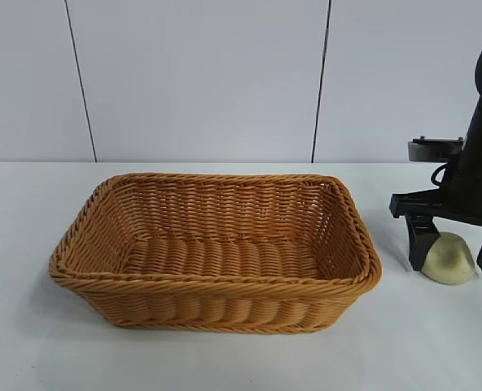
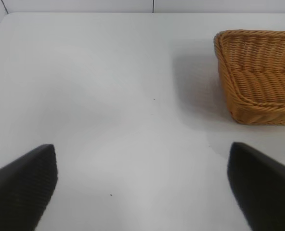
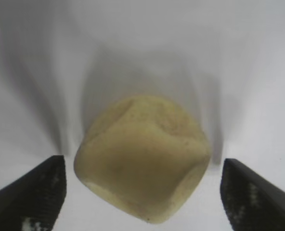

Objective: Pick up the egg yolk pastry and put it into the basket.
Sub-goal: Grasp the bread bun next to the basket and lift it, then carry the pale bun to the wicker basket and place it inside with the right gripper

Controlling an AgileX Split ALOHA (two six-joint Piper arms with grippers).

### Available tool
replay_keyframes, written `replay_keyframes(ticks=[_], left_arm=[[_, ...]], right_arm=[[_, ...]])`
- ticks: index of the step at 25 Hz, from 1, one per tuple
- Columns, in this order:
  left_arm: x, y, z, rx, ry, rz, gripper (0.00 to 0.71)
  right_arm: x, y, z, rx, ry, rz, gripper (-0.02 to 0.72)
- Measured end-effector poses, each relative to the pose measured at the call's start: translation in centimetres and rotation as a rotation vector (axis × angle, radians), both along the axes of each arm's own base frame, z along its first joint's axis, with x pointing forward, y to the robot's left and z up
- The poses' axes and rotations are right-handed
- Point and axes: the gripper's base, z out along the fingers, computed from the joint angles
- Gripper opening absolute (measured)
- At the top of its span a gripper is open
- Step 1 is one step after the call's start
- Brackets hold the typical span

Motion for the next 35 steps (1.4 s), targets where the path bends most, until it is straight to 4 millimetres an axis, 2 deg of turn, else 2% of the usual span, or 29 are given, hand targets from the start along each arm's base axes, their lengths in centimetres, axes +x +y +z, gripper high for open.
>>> replay_keyframes(ticks=[2,8,13,18,20,30,35], left_arm=[[0.0,0.0,0.0,0.0,0.0,0.0,0.692],[0.0,0.0,0.0,0.0,0.0,0.0,0.692],[0.0,0.0,0.0,0.0,0.0,0.0,0.692],[0.0,0.0,0.0,0.0,0.0,0.0,0.692],[0.0,0.0,0.0,0.0,0.0,0.0,0.692],[0.0,0.0,0.0,0.0,-0.001,0.0,0.692],[0.0,0.0,0.0,0.0,-0.001,0.0,0.692]], right_arm=[[0.0,0.0,0.0,0.0,-0.002,0.0,0.226],[0.0,0.0,0.0,-0.004,-0.003,0.004,0.191],[0.1,0.0,0.0,-0.004,-0.005,0.004,0.099],[-0.1,0.0,0.8,-0.004,-0.009,0.004,0.085],[-0.2,0.0,1.9,-0.003,-0.023,0.004,0.085],[-2.3,-0.1,11.0,0.014,-0.196,-0.001,0.082],[-3.2,0.5,13.5,0.048,-0.251,-0.005,0.078]])
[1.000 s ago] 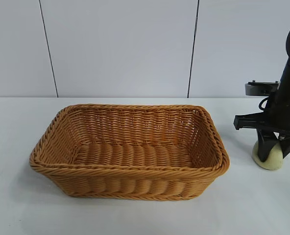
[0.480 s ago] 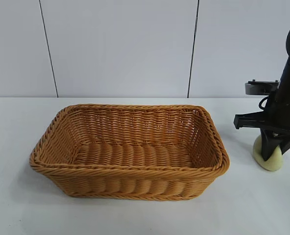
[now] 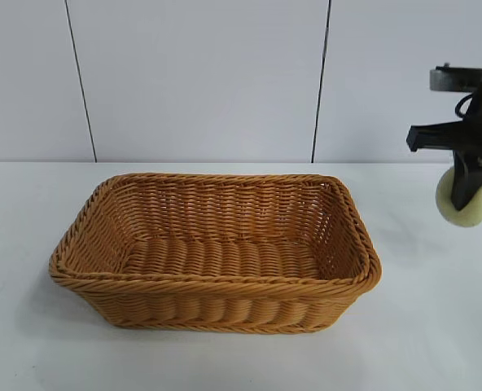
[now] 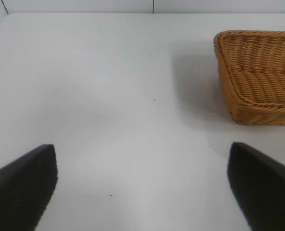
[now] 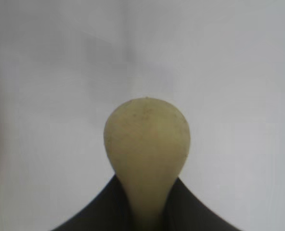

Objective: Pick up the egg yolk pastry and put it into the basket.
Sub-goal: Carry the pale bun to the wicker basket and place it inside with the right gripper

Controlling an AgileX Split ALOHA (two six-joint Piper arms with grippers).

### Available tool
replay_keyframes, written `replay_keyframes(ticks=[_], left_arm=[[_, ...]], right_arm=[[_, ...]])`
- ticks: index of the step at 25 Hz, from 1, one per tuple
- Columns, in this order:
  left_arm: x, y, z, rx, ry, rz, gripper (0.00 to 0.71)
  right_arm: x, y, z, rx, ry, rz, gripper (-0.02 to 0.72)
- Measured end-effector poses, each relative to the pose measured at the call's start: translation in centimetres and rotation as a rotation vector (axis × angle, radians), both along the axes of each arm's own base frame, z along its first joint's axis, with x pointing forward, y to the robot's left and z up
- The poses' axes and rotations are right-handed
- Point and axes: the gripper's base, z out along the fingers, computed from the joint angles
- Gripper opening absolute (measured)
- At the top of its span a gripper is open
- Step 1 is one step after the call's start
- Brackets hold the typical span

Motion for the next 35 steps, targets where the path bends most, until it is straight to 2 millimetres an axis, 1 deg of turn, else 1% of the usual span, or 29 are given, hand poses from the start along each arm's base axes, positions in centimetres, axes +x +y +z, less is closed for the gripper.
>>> replay_keyframes(ticks=[2,5,9,11,15,19,21,24,27,31,34,35], left_arm=[[0.0,0.0,0.0,0.0,0.0,0.0,0.692],[0.0,0.0,0.0,0.0,0.0,0.0,0.692],[0.0,0.0,0.0,0.0,0.0,0.0,0.692],[0.0,0.0,0.0,0.0,0.0,0.0,0.692],[0.0,0.0,0.0,0.0,0.0,0.0,0.692],[0.0,0.0,0.0,0.0,0.0,0.0,0.692],[0.0,0.0,0.0,0.0,0.0,0.0,0.692],[0.0,0.0,0.0,0.0,0.0,0.0,0.692],[0.0,0.0,0.0,0.0,0.0,0.0,0.692],[0.0,0.0,0.0,0.0,0.0,0.0,0.692],[0.0,0.0,0.0,0.0,0.0,0.0,0.692],[0.0,0.0,0.0,0.0,0.0,0.0,0.692]], right_arm=[[-0.2,1.1,0.4,0.006,-0.014,0.033,0.078],[-0.5,3.8,0.5,0.013,-0.031,0.113,0.078],[-1.3,8.2,0.7,0.034,-0.07,0.218,0.078],[-2.0,10.5,0.8,0.049,-0.085,0.272,0.078],[-3.3,14.6,1.0,0.088,-0.14,0.361,0.077],[-4.5,17.4,1.2,0.13,-0.18,0.409,0.077],[-4.8,18.6,1.0,0.149,-0.205,0.427,0.077],[-4.5,20.1,-0.1,0.176,-0.234,0.432,0.077],[-4.0,21.2,-2.2,0.174,-0.22,0.438,0.077],[-3.4,21.8,-5.6,0.144,-0.153,0.434,0.077],[-3.2,22.0,-7.7,0.12,-0.105,0.432,0.077],[-3.1,22.0,-8.1,0.118,-0.095,0.43,0.078]])
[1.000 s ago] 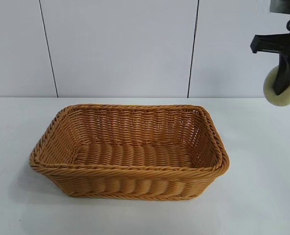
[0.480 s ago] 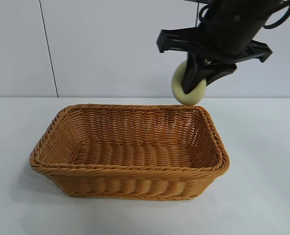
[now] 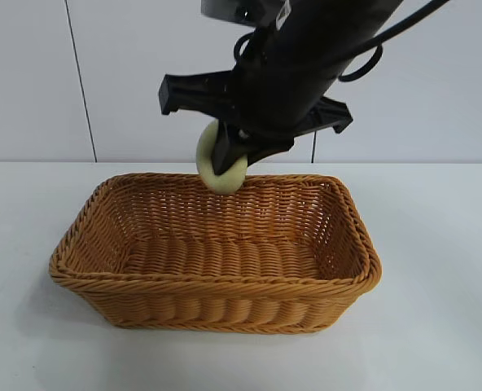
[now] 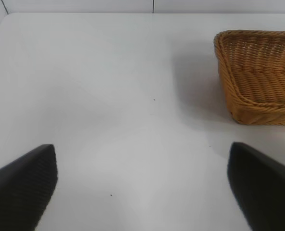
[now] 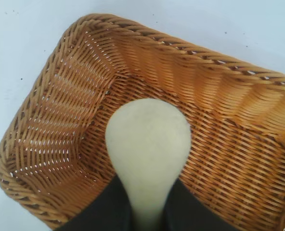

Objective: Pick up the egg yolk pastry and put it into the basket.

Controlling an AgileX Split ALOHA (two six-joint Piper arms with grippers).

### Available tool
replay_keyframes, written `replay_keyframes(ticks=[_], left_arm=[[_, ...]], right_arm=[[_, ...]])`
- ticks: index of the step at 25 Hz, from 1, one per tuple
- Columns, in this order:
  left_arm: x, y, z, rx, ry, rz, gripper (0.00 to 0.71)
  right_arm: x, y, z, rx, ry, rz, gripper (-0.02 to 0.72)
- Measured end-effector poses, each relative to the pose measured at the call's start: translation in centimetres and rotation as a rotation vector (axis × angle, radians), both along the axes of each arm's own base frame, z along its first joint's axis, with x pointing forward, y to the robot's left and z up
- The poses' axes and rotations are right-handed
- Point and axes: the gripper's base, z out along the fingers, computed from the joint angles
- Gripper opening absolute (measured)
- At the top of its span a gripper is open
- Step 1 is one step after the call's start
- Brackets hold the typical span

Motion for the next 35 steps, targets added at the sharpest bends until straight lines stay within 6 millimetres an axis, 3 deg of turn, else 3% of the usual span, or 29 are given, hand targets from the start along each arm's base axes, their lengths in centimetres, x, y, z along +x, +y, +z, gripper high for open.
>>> replay_keyframes(ticks=[4,6,10,12,18,29,35], left_arm=[[0.0,0.0,0.0,0.0,0.0,0.0,0.692],[0.0,0.0,0.0,0.001,0.0,0.0,0.692],[0.0,0.0,0.0,0.001,0.0,0.0,0.692],[0.0,0.0,0.0,0.001,0.0,0.0,0.692],[0.0,0.0,0.0,0.001,0.0,0.0,0.692],[0.0,0.0,0.0,0.003,0.0,0.002,0.692],[0.0,0.0,0.0,0.003,0.0,0.002,0.692]], right_arm=[[0.1,0.1,-0.6,-0.003,0.012,-0.004,0.143],[0.1,0.1,-0.6,0.0,0.011,-0.006,0.252],[0.0,0.1,-0.6,-0.003,0.014,-0.005,0.594],[0.0,0.0,-0.7,-0.01,0.024,-0.005,0.659],[-0.3,-0.2,0.2,-0.073,0.08,0.019,0.689],[1.3,-0.4,9.2,-0.329,0.141,0.118,0.694],[1.9,-0.4,11.3,-0.318,0.1,0.103,0.694]])
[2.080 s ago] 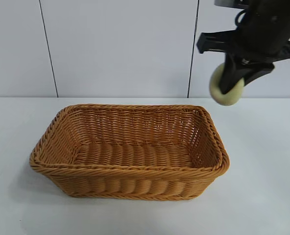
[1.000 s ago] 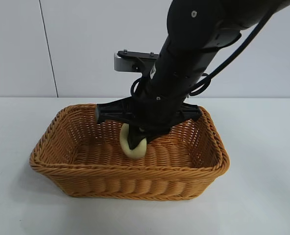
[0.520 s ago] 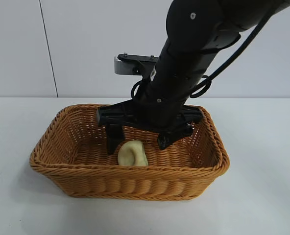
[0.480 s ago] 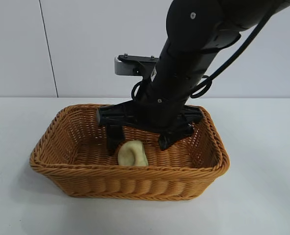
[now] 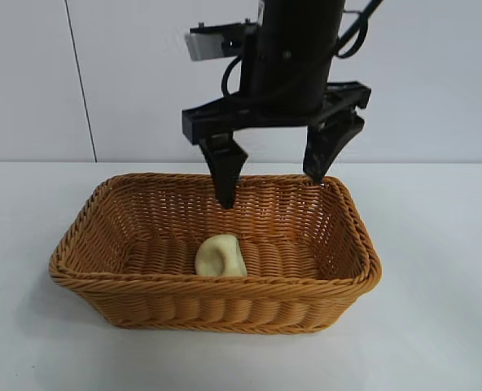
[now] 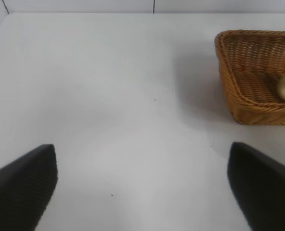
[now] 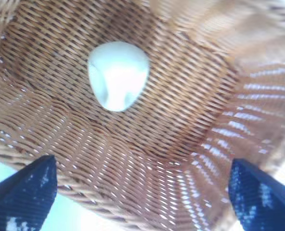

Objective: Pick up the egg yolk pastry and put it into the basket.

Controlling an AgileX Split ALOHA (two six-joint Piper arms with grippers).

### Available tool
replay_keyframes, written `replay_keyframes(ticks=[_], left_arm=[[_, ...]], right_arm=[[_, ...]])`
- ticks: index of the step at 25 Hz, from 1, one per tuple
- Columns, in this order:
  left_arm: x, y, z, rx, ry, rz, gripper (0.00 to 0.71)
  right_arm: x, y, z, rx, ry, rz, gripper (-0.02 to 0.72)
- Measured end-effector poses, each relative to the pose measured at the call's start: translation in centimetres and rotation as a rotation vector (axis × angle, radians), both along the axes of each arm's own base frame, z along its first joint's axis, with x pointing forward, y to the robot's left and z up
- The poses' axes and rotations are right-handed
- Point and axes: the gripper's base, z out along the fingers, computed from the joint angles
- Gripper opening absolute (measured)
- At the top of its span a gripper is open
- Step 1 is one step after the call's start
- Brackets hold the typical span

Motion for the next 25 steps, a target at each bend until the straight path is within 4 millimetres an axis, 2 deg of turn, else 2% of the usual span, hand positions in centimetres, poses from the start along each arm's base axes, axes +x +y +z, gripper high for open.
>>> replay_keyframes(ticks=[3,7,10,13,17,19,22,25], left_arm=[[0.0,0.0,0.0,0.0,0.0,0.0,0.692],[0.0,0.0,0.0,0.0,0.0,0.0,0.692],[0.0,0.0,0.0,0.0,0.0,0.0,0.692],[0.0,0.0,0.0,0.0,0.0,0.0,0.692],[0.0,0.0,0.0,0.0,0.0,0.0,0.692],[0.0,0.0,0.0,0.0,0.0,0.0,0.692],[0.0,0.0,0.0,0.0,0.0,0.0,0.692],[0.0,0.0,0.0,0.0,0.0,0.0,0.692]], right_arm=[[1.0,-1.4,0.0,-0.001,0.002,-0.039,0.694],[3.3,-5.4,0.0,-0.009,0.0,-0.128,0.694],[5.2,-9.5,0.0,-0.014,-0.001,-0.232,0.694],[6.8,-14.6,0.0,-0.021,-0.003,-0.355,0.694],[7.8,-20.6,0.0,-0.029,-0.001,-0.486,0.694],[7.9,-22.8,0.0,-0.034,0.006,-0.537,0.694],[7.9,-25.2,0.0,-0.038,0.009,-0.577,0.694],[7.8,-26.2,0.0,-0.033,0.013,-0.586,0.694]])
